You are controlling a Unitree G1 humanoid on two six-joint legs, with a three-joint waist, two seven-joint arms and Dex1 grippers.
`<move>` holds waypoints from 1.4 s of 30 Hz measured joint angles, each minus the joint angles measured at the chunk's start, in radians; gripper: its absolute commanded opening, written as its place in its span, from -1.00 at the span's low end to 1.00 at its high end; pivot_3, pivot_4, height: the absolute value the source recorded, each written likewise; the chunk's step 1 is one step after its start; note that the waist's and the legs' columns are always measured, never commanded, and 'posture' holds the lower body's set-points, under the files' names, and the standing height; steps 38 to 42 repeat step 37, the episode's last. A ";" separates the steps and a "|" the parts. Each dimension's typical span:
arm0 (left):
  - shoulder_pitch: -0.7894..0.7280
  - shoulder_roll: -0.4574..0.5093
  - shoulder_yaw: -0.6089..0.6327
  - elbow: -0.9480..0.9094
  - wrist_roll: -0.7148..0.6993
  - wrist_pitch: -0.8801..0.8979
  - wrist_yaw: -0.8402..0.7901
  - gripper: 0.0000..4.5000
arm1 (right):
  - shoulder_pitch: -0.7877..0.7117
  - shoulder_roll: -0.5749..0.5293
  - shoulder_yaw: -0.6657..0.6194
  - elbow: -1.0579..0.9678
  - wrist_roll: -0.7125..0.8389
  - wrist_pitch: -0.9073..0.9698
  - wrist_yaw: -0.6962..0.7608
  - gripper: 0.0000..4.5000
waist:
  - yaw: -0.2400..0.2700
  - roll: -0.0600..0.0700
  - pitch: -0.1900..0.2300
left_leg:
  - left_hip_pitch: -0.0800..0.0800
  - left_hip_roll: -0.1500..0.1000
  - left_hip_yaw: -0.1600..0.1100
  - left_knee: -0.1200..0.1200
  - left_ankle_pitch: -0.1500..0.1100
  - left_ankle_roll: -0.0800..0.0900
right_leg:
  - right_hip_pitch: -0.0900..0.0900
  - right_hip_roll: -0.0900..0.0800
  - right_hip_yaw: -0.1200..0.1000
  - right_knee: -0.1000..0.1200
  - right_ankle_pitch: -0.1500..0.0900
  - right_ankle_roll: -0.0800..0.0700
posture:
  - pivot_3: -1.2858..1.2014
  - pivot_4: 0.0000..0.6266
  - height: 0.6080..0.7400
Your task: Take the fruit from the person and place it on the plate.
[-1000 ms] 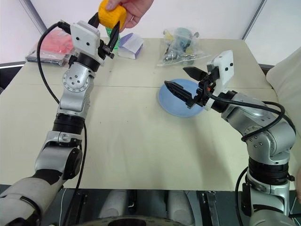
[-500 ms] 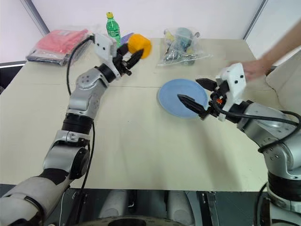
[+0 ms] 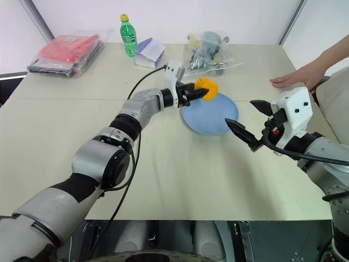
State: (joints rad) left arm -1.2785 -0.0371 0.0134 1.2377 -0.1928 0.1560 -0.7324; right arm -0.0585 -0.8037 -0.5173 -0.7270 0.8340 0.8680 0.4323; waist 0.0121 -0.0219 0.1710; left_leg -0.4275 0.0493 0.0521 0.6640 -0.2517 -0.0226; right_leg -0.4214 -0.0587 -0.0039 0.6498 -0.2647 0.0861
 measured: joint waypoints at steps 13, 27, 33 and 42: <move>0.004 -0.054 -0.037 0.062 0.160 -0.087 0.015 0.99 | 0.025 0.004 -0.002 -0.037 0.017 -0.001 -0.075 1.00 | 0.001 0.000 0.000 | 0.000 0.000 0.000 0.000 0.000 0.000 | 0.000 0.000 0.000 0.000 0.000 0.000 | 0.03 -0.52 0.87; 0.040 0.119 0.091 -0.283 0.028 0.066 -0.049 0.99 | -0.024 0.001 0.064 -0.003 0.008 -0.005 -0.049 1.00 | -0.004 0.001 0.000 | 0.000 0.000 0.000 0.000 0.000 0.000 | 0.000 0.000 0.000 0.001 0.000 0.000 | 0.03 -0.52 0.87; 0.390 0.316 0.030 -0.889 -0.016 0.411 -0.099 0.99 | -0.029 -0.035 0.113 0.080 -0.046 -0.037 0.028 1.00 | -0.013 0.001 -0.001 | 0.001 0.001 0.000 0.000 0.000 0.000 | 0.000 0.000 0.001 0.002 0.000 0.000 | 0.03 -0.52 0.87; 0.556 0.414 0.046 -1.212 -0.085 0.608 -0.079 0.99 | -0.031 -0.042 0.146 0.149 -0.100 -0.082 0.085 1.00 | -0.004 0.001 -0.001 | 0.001 0.001 0.000 0.001 0.000 -0.001 | 0.000 -0.001 0.001 0.003 0.000 0.000 | 0.03 -0.52 0.87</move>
